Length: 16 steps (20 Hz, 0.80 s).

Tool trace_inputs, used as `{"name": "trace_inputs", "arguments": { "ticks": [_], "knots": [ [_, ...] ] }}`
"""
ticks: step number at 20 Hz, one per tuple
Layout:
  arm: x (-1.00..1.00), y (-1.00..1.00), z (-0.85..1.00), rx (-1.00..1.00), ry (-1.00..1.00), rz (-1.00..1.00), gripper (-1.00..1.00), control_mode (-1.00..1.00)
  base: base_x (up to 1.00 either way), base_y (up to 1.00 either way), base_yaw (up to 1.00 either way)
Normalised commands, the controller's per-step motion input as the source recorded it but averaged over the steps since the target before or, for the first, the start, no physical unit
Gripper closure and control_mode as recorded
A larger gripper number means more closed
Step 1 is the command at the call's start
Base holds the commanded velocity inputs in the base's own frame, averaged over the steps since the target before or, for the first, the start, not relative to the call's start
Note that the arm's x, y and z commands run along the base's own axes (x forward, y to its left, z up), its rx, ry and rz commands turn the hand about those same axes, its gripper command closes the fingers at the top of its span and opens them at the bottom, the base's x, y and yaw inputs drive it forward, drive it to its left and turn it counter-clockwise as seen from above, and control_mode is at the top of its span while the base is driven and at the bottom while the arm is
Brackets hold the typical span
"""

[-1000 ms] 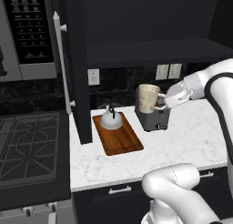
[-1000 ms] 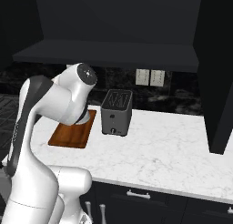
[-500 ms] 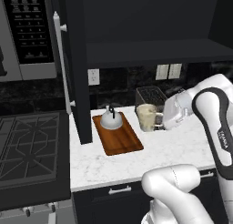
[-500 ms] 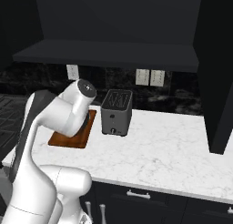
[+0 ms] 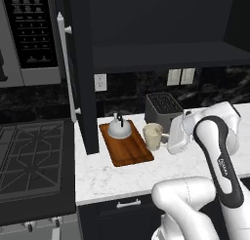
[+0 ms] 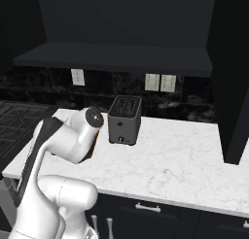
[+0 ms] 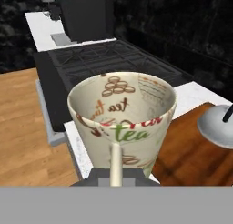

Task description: Pick the kettle from the counter and place it on the tray. Then pick the mug from the cabinet and place it on the tray. Then close the cabinet doors.

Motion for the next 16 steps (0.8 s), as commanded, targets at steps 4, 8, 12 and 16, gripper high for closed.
{"name": "trace_inputs", "arguments": {
  "ticks": [4,8,12,16],
  "knots": [
    [0.45,0.0,-0.41,0.0,0.08,0.06,1.0,-1.0,0.0,0.0,0.0],
    [0.43,0.07,-0.47,0.0,0.05,0.05,1.0,-1.0,0.0,0.0,0.0],
    [0.49,0.05,-0.35,-0.01,0.0,0.02,1.0,-1.0,0.0,0.0,0.0],
    [0.43,0.06,-0.29,-0.01,0.0,0.0,1.0,-1.0,0.0,0.0,0.0]
  ]
}}
